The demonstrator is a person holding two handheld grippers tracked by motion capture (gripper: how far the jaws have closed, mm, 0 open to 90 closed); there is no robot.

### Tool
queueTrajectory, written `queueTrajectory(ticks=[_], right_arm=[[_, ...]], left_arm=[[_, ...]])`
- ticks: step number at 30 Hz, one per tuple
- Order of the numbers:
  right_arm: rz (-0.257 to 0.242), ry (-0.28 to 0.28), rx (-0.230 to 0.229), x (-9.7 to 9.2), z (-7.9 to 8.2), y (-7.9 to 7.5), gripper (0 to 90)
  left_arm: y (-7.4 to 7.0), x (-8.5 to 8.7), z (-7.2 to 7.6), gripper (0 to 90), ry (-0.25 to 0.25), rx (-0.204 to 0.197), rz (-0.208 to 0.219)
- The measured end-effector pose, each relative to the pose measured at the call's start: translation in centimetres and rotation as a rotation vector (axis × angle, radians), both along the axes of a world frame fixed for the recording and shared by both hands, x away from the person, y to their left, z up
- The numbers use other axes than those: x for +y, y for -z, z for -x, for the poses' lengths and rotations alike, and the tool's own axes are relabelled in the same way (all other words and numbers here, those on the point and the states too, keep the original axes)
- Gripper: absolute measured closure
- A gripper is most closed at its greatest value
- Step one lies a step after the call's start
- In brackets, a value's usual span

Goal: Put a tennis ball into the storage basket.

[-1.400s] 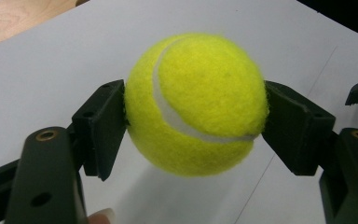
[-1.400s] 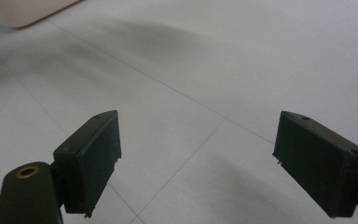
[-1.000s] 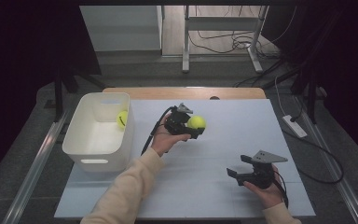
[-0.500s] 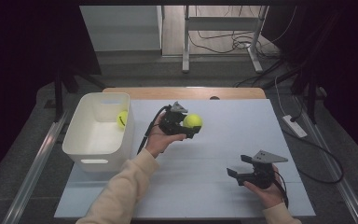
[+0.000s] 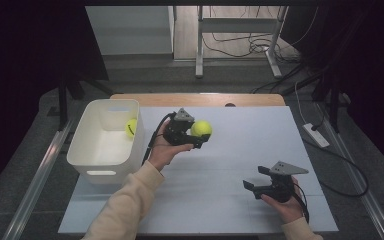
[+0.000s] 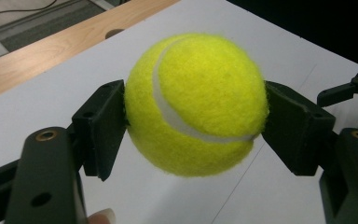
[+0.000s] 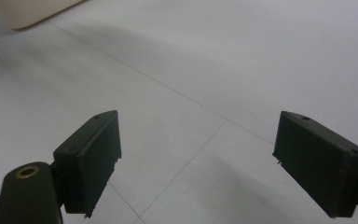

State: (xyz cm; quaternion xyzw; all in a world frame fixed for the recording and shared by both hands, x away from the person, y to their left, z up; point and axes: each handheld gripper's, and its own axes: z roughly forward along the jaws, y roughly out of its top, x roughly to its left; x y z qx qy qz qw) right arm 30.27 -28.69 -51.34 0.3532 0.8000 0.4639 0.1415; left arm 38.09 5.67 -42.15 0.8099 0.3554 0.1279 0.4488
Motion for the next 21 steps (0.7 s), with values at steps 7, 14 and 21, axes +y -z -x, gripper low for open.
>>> queueTrajectory(ticks=[7, 14, 21], right_arm=[[0.002, -0.001, 0.000, 0.0, 0.0, 0.0, 14.6], [0.002, -0.002, 0.001, 0.1, 0.0, 0.0, 14.6], [0.003, -0.003, 0.000, 0.1, 0.0, 0.0, 14.6]], left_arm=[[-0.6, 0.6, 0.4, 27.0, -0.004, -0.015, 0.017], [-1.5, 1.3, 0.9, 27.0, -0.019, -0.033, 0.023], [-2.0, 2.2, 1.1, 27.0, -0.040, -0.040, 0.030]])
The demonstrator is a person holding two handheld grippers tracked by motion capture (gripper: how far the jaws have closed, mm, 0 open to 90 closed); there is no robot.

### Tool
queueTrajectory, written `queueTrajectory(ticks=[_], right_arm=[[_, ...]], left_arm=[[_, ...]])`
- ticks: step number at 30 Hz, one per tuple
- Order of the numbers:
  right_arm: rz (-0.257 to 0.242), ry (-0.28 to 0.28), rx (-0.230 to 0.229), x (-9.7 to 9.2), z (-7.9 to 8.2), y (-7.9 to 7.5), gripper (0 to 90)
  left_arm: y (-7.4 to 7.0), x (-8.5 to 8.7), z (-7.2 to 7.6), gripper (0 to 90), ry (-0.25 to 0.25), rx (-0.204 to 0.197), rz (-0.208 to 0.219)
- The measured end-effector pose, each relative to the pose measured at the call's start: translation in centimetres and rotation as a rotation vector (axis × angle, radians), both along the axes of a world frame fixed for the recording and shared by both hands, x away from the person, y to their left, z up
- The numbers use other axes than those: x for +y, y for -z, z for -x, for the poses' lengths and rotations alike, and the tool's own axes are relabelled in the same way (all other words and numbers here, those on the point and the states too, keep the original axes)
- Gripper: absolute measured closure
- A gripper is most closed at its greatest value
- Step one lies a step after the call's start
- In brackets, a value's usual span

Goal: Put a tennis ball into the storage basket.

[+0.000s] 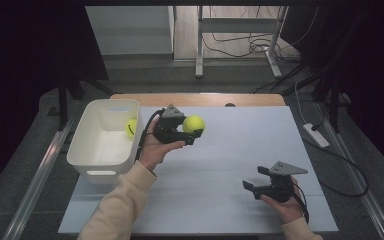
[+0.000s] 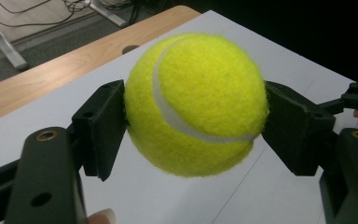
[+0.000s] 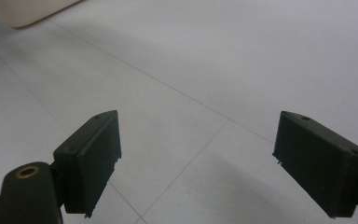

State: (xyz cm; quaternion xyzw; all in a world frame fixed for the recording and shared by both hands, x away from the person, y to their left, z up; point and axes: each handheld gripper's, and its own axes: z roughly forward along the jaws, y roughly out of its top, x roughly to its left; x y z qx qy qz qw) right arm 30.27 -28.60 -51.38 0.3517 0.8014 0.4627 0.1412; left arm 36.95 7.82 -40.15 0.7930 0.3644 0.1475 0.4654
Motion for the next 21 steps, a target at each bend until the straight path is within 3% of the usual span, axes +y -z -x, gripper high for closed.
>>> queueTrajectory(ticks=[21], right_arm=[[0.000, 0.001, 0.001, 0.0, 0.1, 0.0, 14.6]], left_arm=[[-1.8, 2.0, 1.0, 27.0, -0.032, -0.033, 0.026]])
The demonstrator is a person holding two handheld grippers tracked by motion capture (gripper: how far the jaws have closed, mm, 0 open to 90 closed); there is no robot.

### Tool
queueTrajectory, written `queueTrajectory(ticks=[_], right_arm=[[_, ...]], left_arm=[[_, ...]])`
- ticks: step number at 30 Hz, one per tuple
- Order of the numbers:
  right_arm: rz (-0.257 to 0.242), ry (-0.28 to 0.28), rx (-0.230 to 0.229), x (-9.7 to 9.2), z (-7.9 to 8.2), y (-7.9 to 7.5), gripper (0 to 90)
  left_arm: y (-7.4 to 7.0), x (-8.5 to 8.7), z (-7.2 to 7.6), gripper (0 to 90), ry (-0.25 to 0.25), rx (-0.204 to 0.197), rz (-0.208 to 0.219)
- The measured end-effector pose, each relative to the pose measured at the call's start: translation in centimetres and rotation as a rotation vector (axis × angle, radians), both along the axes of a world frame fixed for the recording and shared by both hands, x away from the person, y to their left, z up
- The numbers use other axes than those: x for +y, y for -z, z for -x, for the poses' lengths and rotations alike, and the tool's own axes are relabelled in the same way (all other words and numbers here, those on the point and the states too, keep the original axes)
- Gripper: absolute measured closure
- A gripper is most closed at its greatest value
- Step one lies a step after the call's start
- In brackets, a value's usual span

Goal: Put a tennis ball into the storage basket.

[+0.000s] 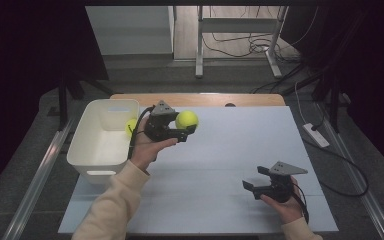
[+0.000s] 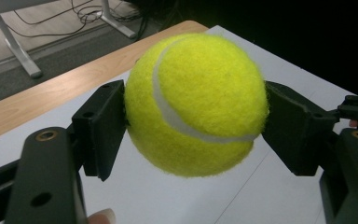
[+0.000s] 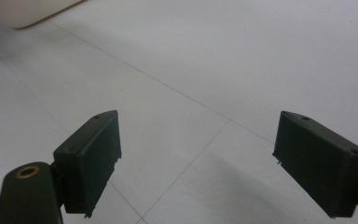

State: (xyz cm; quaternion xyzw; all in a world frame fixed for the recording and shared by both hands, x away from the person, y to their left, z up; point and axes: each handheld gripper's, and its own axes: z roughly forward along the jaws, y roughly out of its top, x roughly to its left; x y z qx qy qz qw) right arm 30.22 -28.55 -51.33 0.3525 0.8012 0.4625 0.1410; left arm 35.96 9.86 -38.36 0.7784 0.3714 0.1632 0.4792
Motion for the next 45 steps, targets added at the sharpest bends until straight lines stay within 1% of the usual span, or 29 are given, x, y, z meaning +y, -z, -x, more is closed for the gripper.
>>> queueTrajectory(ticks=[6, 20, 29, 45], right_arm=[[0.000, 0.002, -0.001, 0.0, 0.0, 0.0, 14.6], [-0.001, 0.003, -0.001, 0.0, 0.0, 0.0, 14.6], [0.003, 0.005, -0.001, 0.0, 0.0, -0.1, 14.6], [0.001, 0.007, -0.001, 0.0, 0.0, -0.1, 14.6]], left_arm=[[-0.1, 0.4, 0.1, 27.0, -0.009, -0.004, -0.001], [-0.8, 1.5, 0.6, 27.0, -0.031, -0.020, 0.016], [-1.3, 2.4, 1.0, 27.0, -0.046, -0.033, 0.022], [-1.8, 4.6, 1.7, 27.0, -0.096, -0.045, 0.035]])
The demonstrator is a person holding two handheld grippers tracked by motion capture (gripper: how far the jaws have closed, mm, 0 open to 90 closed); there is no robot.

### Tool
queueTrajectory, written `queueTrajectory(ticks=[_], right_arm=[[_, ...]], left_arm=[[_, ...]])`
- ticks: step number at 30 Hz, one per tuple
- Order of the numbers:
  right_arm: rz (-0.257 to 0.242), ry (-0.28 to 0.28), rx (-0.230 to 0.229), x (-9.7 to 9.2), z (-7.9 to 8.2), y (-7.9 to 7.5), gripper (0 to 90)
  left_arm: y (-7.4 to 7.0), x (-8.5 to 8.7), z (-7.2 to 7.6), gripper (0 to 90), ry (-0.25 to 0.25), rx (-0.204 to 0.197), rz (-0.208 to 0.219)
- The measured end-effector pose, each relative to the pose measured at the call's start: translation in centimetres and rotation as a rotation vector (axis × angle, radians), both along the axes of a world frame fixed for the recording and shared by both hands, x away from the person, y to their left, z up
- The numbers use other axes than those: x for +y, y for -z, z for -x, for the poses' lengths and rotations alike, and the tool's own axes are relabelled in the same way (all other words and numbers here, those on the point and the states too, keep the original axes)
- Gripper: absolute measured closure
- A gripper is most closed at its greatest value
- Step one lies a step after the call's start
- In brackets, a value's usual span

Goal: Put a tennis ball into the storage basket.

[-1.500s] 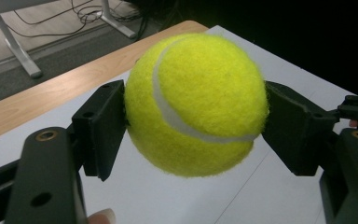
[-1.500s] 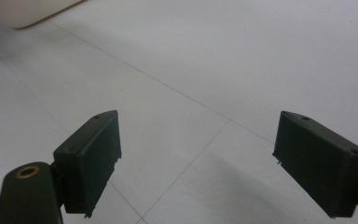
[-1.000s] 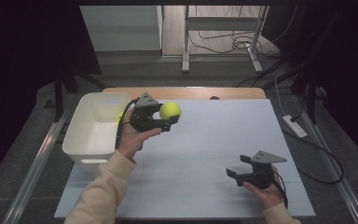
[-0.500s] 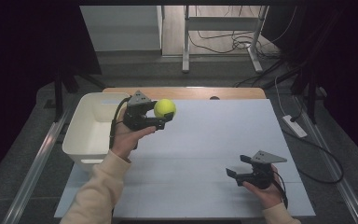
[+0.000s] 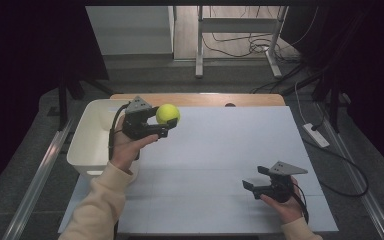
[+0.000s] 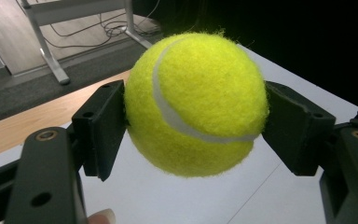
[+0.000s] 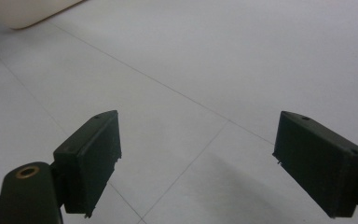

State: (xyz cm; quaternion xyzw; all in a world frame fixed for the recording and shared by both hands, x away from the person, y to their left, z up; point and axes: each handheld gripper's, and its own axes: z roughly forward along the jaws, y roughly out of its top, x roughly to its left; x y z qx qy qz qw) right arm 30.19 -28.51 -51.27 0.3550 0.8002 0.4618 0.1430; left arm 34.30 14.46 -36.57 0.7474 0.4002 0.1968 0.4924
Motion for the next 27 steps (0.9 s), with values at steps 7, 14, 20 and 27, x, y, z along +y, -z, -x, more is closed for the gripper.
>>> queueTrajectory(ticks=[7, 14, 20, 27], right_arm=[[0.000, -0.002, 0.000, 0.0, 0.0, 0.0, 14.6], [0.000, -0.001, 0.000, 0.0, 0.0, 0.0, 14.6], [0.002, -0.002, 0.000, 0.0, 0.0, 0.0, 14.6], [0.002, -0.002, -0.001, 0.0, 0.0, 0.0, 14.6]], left_arm=[[-0.1, 0.8, 0.1, 26.9, -0.018, -0.003, 0.005], [0.1, 1.8, 0.2, 26.9, -0.045, -0.003, 0.003], [0.2, 2.7, 0.4, 26.9, -0.067, -0.002, 0.002], [0.1, 3.9, 0.5, 26.9, -0.102, -0.001, 0.004]])
